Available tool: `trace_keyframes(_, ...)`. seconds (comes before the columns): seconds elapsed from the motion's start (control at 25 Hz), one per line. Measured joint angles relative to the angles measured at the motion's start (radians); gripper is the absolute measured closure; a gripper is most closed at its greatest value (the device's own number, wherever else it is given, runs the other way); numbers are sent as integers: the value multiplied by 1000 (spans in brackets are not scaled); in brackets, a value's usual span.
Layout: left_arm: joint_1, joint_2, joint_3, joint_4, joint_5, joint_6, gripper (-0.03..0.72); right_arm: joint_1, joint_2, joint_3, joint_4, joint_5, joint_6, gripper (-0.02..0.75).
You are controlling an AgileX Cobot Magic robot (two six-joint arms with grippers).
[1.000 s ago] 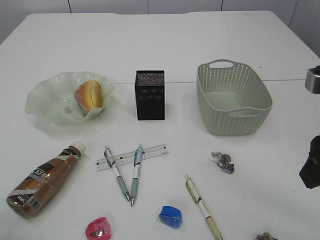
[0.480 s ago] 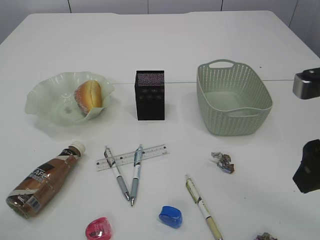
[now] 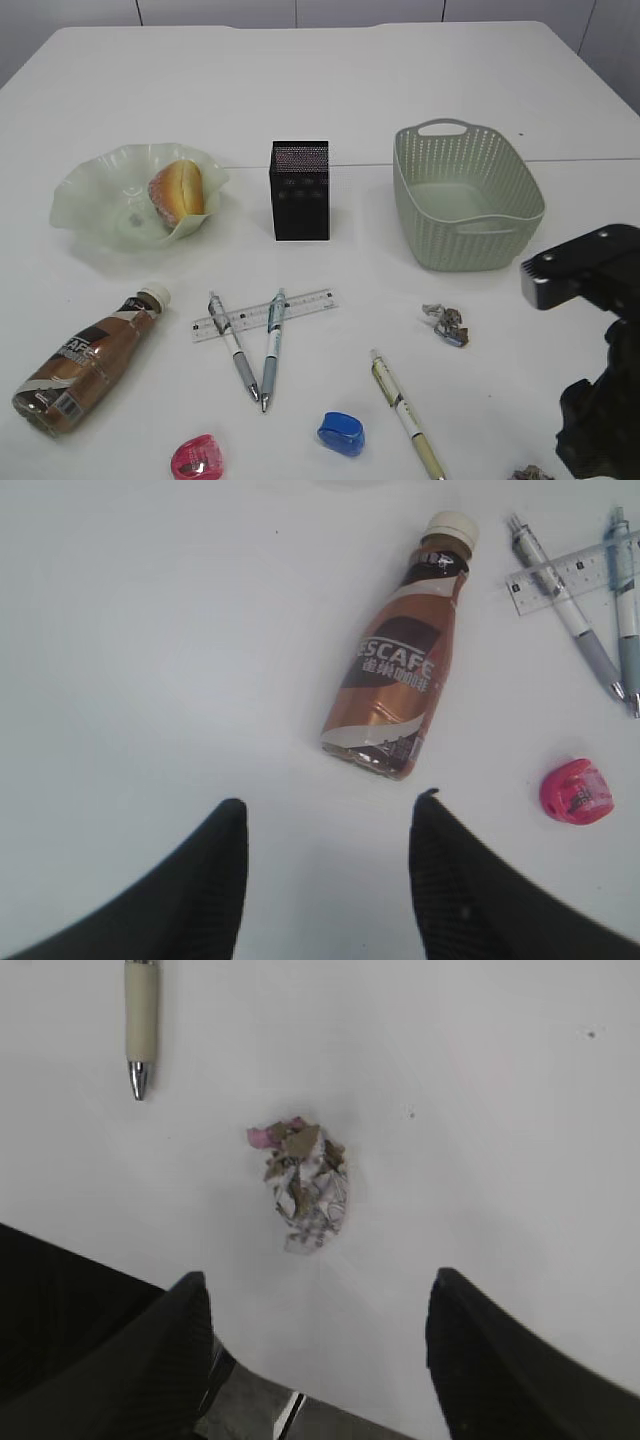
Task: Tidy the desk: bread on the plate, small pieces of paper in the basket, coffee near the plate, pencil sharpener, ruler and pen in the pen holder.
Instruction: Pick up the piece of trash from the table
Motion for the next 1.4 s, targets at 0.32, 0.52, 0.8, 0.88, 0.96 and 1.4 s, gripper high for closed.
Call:
trace_keyframes(0.32, 0, 0, 0, -20, 19, -9, 304, 27, 172, 19, -7, -132, 45, 248)
trace_keyframes(0.52, 0, 0, 0, -31, 26, -9, 305, 29, 285, 19, -3, -171, 47, 248)
trace_keyframes(0.8, 0, 0, 0, -31, 30, -9, 306, 29, 387, 19, 3, -224, 48, 248)
trace_keyframes(0.88, 0, 0, 0, -31, 32, -9, 306, 29, 402, 19, 3, -241, 48, 249)
trace_keyframes(0.96, 0, 0, 0, -31, 32, -9, 306, 29, 408, 19, 3, -255, 48, 265)
trace_keyframes(1.4, 0, 0, 0, -35, 32, -9, 307, 29, 424, 19, 3, -299, 50, 317)
